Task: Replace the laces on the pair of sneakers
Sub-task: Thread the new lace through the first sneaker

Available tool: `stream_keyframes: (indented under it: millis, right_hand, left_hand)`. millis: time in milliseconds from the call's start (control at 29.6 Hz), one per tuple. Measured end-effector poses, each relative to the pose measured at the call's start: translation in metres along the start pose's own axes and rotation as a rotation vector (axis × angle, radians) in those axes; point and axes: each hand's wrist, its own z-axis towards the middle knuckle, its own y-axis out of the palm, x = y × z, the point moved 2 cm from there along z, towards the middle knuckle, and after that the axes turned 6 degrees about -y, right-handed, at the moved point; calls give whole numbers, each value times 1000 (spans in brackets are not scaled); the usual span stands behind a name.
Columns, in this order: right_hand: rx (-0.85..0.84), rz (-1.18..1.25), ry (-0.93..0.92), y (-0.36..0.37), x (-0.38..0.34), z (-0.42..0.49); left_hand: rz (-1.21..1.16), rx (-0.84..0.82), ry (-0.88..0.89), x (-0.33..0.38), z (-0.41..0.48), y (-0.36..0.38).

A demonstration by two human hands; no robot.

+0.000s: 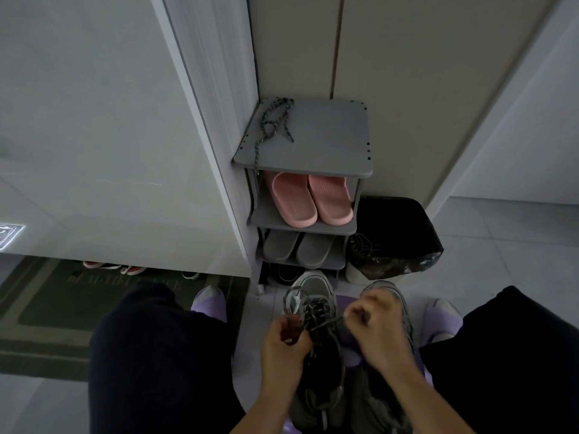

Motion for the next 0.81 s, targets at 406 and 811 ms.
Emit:
stream_keyframes:
  millis: [406,811]
  right_hand:
    - [-122,-249,-38,7,-8,-4]
    - [-460,-206,-92,4,-18,-4]
  left_hand:
    - [-52,-127,6,-3,2,8]
    - [-61,-69,20,-13,9,6]
